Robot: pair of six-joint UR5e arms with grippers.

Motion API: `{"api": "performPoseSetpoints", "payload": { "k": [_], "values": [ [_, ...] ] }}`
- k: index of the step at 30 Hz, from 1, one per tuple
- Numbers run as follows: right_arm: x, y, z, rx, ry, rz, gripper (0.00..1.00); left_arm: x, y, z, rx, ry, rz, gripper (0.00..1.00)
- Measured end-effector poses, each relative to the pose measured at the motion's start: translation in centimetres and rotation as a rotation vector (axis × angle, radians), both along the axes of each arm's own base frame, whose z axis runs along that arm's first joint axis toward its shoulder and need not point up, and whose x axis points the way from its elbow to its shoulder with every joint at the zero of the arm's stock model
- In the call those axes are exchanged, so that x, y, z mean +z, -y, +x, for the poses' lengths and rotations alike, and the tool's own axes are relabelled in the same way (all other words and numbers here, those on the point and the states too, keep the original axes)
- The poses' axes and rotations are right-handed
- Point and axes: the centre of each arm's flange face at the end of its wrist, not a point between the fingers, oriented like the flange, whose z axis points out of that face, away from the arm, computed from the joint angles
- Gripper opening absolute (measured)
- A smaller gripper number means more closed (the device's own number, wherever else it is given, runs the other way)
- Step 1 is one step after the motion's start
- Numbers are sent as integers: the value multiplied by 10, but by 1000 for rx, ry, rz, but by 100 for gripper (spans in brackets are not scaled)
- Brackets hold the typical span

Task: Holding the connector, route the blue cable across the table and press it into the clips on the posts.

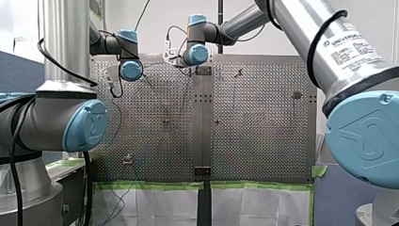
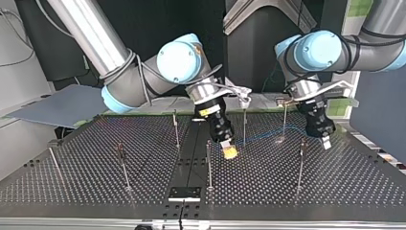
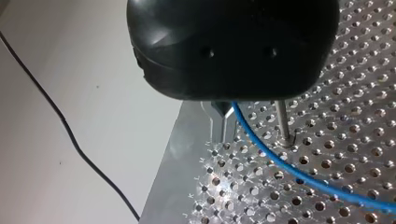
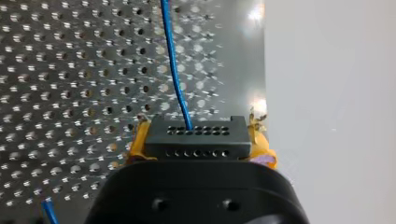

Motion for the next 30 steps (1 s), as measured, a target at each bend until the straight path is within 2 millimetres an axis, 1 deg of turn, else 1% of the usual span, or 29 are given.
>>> {"api": "performPoseSetpoints", "payload": {
  "k": [4, 12, 16, 19, 23, 26, 30],
  "values": [
    [10, 4, 3, -6, 17, -13, 0, -4, -5, 8, -14, -1, 0, 0],
    [41, 10, 5, -23, 60, -52, 0, -14, -17, 19, -10, -8, -1, 0],
    [47, 11, 5, -26, 69, -60, 0, -15, -23, 24, -19, -2, 4, 0],
    [39, 14, 7, -40, 54, -53, 0, -20, -25, 30, -34, -9, 10, 0],
    [22, 19, 10, -66, 30, -36, 0, -29, -27, 40, -59, -23, 17, 0],
    [15, 22, 10, -83, 17, -28, 0, -33, -31, 47, -67, -20, 17, 0],
    [10, 24, 11, -93, 9, -25, 0, -42, -39, 58, -69, -27, 15, 0]
  ]
}}
